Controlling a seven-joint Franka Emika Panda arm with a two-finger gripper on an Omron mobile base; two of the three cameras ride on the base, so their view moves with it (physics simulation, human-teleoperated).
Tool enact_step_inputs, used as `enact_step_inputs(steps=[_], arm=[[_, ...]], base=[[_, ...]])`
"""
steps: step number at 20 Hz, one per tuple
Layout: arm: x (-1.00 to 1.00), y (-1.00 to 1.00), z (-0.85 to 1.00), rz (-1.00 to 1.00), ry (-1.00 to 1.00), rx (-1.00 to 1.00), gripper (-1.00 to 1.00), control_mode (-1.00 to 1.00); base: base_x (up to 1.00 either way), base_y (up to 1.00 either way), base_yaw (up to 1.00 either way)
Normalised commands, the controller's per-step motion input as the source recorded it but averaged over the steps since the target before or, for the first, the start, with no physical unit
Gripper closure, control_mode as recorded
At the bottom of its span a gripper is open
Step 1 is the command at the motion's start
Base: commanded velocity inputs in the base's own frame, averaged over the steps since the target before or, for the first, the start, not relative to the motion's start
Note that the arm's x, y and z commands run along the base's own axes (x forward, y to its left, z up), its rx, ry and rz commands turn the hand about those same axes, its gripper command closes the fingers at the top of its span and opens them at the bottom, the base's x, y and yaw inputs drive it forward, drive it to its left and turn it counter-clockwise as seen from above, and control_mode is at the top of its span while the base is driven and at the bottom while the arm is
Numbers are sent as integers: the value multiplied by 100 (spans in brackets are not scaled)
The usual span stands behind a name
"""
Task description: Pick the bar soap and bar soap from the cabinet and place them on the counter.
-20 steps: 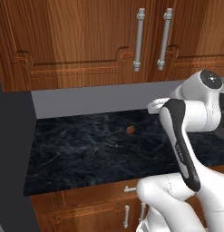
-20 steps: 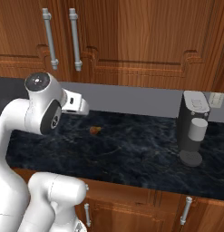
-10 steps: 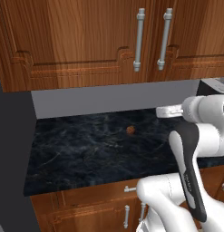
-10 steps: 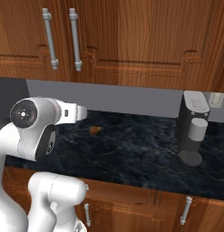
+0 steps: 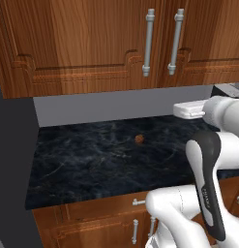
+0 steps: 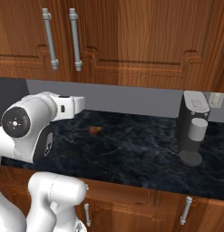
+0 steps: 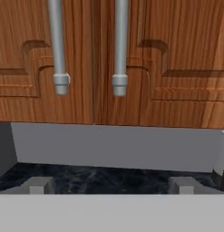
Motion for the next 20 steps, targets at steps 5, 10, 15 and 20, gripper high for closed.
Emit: enact_step_inputs(steps=[5, 10, 15, 20], arm=[[0, 0, 18, 0, -19, -1, -100, -100], [0, 0, 14, 0, -16, 0, -100, -100], [4, 0, 18, 0, -12, 0, -100, -100], [6, 0, 15, 0, -10, 0, -100, -100]], base=[[0, 0, 0], [0, 0, 0], [0, 0, 0], [0, 0, 0]])
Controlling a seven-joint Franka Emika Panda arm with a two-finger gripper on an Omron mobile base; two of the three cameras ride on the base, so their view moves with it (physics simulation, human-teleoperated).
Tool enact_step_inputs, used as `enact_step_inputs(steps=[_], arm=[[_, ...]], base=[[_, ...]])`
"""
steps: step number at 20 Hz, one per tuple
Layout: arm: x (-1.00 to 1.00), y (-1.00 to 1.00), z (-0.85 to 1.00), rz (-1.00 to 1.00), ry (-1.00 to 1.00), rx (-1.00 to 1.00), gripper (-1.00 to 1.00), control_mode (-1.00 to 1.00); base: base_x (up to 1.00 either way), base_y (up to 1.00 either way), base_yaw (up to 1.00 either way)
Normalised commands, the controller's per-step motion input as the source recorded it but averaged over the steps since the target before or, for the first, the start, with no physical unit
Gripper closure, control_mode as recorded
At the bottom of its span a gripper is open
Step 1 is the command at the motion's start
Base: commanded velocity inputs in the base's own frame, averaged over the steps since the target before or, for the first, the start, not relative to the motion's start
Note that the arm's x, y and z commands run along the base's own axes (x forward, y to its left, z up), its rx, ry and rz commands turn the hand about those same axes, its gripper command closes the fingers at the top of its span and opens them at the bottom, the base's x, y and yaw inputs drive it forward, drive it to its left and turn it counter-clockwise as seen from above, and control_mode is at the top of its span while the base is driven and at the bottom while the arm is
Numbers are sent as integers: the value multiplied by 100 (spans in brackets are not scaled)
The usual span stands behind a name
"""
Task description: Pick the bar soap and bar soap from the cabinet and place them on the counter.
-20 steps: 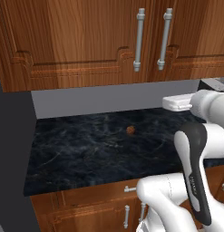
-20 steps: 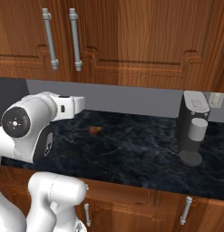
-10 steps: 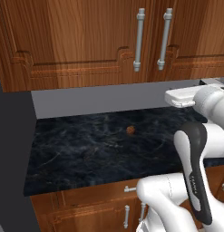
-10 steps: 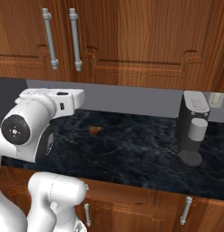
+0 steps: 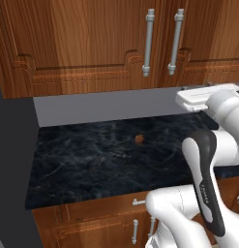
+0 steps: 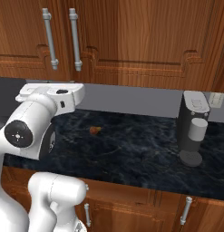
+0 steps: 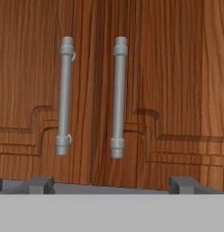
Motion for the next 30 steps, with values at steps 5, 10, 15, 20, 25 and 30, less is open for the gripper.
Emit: enact_step_inputs(steps=[5, 10, 15, 20, 25, 30], arm=[[13, 0, 24, 0, -6, 0, -100, -100], [14, 0, 22, 0, -5, 0, -100, -100], [23, -1, 15, 0, 0, 0, -100, -100], [28, 0, 9, 0, 0, 0, -100, -100], [28, 0, 3, 0, 0, 0, -100, -100], [26, 0, 1, 0, 0, 0, -100, -100]], base=[[0, 0, 0], [0, 0, 0], [0, 0, 0], [0, 0, 0], [0, 0, 0], [0, 0, 0]])
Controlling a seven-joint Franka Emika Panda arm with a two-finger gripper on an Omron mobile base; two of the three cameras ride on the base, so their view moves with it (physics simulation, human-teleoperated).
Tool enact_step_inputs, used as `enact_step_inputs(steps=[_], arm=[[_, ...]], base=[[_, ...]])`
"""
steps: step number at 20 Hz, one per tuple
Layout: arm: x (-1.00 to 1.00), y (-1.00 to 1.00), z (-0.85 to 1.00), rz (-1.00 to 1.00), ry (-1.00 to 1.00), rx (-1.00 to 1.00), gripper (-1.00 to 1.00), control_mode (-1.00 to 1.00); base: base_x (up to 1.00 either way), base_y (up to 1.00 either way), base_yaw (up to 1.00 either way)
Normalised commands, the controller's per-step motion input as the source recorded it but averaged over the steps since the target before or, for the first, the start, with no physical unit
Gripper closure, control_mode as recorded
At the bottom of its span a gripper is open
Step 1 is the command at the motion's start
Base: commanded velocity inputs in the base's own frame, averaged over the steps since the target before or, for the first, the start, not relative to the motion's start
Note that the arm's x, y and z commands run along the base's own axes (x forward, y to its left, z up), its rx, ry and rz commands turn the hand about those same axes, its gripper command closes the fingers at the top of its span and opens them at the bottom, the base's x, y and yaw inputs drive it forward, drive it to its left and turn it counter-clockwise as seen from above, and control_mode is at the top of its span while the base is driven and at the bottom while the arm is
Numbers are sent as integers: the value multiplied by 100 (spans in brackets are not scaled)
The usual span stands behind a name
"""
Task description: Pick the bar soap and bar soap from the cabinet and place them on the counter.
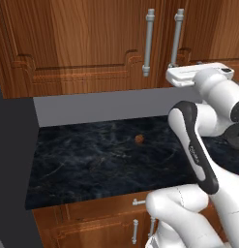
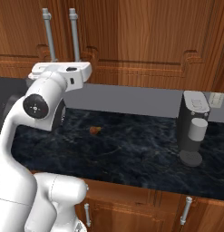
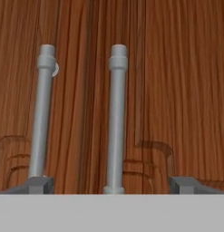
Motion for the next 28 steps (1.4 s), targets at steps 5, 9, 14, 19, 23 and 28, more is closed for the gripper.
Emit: enact_step_inputs(steps=[5, 9, 14, 19, 23, 28], arm=[[26, 0, 0, 0, 0, 0, -100, -100], [25, 0, 0, 0, 0, 0, -100, -100], [27, 0, 0, 0, 0, 0, -100, -100], [28, 0, 0, 0, 0, 0, -100, -100], [29, 0, 0, 0, 0, 0, -100, -100], [29, 0, 0, 0, 0, 0, -100, -100]], base=[[0, 0, 0], [0, 0, 0], [0, 0, 0], [0, 0, 0], [0, 0, 0], [0, 0, 0]])
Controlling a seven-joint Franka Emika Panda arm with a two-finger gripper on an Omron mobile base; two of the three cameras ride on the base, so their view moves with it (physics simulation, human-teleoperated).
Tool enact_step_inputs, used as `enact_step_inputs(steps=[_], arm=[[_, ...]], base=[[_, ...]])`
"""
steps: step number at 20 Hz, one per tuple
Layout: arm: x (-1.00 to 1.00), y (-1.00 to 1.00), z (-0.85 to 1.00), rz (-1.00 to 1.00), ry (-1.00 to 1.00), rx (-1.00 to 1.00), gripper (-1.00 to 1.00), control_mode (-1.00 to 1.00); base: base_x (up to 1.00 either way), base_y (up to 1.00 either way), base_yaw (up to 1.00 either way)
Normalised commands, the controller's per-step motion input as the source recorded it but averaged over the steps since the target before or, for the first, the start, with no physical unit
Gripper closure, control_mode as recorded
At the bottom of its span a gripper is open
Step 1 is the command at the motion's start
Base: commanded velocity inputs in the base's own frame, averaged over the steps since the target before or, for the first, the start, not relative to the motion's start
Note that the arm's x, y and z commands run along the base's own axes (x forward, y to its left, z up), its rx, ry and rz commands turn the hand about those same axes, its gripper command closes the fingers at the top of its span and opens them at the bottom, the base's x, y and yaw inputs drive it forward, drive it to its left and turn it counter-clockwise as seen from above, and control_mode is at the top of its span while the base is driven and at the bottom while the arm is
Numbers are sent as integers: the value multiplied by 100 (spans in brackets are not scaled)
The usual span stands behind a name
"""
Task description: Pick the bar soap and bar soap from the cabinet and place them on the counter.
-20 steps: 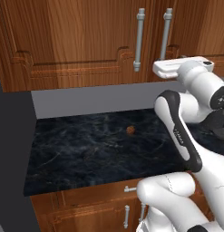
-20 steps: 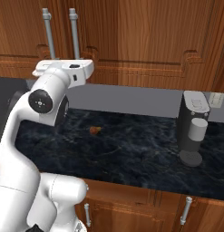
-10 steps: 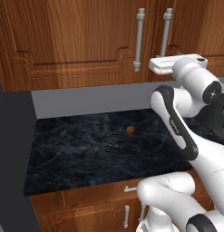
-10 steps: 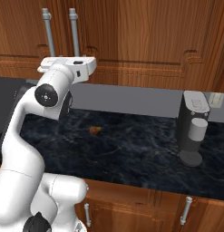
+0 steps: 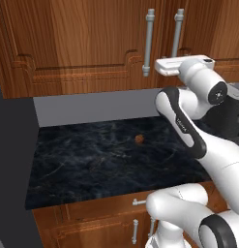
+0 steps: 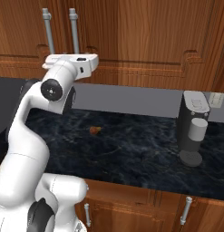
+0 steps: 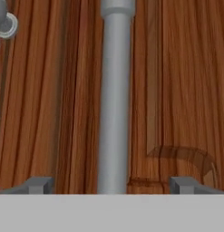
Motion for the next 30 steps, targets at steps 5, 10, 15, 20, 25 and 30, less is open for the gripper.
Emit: enact_step_inputs(steps=[5, 10, 15, 20, 25, 30], arm=[[28, 0, 0, 0, 0, 0, -100, -100], [30, 0, 0, 0, 0, 0, -100, -100], [32, 0, 0, 0, 2, 0, 100, -100], [30, 0, 0, 0, 10, 1, 100, -100], [24, 0, 0, 2, 27, 7, 100, -100], [26, 0, 0, 3, 20, 12, 100, -100]], base=[[0, 0, 0], [0, 0, 0], [0, 0, 0], [0, 0, 0], [0, 0, 0], [0, 0, 0]])
